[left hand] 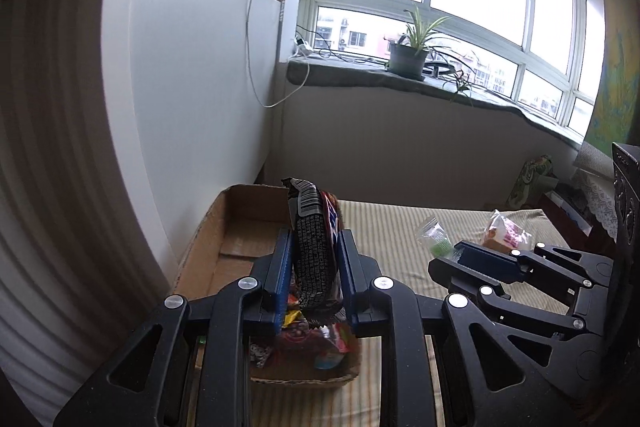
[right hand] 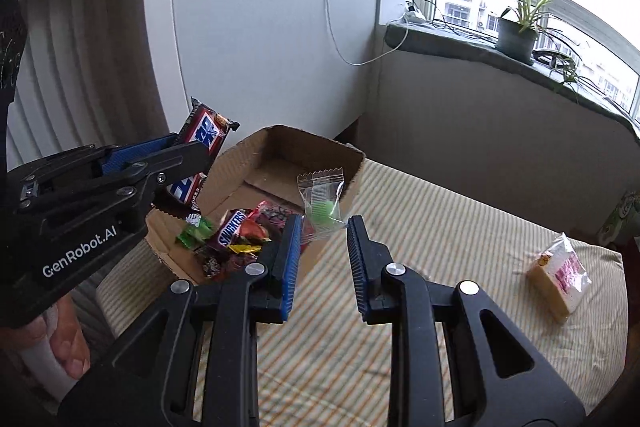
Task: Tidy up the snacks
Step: 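Carry the chocolate bar and green candy bag to the box and open both tools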
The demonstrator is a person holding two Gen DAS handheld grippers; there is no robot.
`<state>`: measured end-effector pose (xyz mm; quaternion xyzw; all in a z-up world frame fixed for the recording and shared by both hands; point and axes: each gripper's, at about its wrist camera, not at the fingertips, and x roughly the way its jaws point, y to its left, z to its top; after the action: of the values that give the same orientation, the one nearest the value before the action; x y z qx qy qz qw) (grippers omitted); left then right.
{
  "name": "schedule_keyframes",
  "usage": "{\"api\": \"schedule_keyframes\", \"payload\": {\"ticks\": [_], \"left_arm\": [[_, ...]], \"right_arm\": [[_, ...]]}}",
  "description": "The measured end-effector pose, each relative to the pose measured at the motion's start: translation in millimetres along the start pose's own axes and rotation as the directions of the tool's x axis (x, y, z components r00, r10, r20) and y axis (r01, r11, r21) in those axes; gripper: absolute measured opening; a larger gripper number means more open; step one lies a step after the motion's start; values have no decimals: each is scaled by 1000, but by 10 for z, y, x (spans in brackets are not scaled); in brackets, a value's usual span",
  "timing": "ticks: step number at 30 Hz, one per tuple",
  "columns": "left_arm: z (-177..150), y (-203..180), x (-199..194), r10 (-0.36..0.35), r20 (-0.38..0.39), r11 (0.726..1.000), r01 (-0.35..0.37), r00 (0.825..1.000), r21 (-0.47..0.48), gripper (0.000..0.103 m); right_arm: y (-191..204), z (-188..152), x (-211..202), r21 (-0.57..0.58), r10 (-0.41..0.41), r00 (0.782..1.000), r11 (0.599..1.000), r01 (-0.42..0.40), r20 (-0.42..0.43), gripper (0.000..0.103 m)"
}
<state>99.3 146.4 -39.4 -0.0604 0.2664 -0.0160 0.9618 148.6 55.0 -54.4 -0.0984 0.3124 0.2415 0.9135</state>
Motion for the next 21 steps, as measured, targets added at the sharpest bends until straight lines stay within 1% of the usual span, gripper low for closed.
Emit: {"api": "schedule_keyframes", "payload": {"ticks": [3, 6, 10, 14, 15, 16, 17, 18, 19, 21], "left_arm": [[-23, 225, 36, 34, -10, 999, -34, 999, -24, 20], [-17, 356, 74, 54, -15, 998, -54, 998, -41, 20], [-31, 417, 171, 61, -28, 997, -62, 998, -50, 20], [-79, 470, 335, 57, -67, 996, -62, 996, -69, 21], [-105, 485, 367, 61, -77, 995, -67, 995, -71, 22], [-116, 515, 407, 70, -89, 994, -77, 994, -74, 35], [-135, 540, 430, 78, -95, 993, -86, 992, -82, 57], [-154, 566, 428, 82, -92, 992, -90, 992, -93, 66], [-167, 586, 416, 86, -84, 990, -95, 993, -101, 74], [-179, 611, 399, 99, -84, 989, -108, 992, -105, 75]], "right_arm": [[143, 75, 141, -18, 27, 1000, 999, -27, -5, 25], [203, 108, 261, -28, 42, 999, 999, -42, -12, 25], [179, 97, 439, -26, 61, 997, 998, -62, -36, 25], [211, -17, 635, -28, 80, 993, 996, -83, -81, 25], [217, -49, 674, -33, 73, 993, 997, -77, -97, 32], [210, -79, 697, -30, 65, 993, 997, -69, -101, 44], [195, -100, 702, -22, 72, 992, 997, -75, -100, 50], [188, -119, 699, -13, 81, 992, 997, -82, -98, 57], [179, -127, 686, -10, 78, 992, 997, -80, -95, 57], [163, -104, 667, -13, 74, 993, 997, -75, -91, 57]]}}
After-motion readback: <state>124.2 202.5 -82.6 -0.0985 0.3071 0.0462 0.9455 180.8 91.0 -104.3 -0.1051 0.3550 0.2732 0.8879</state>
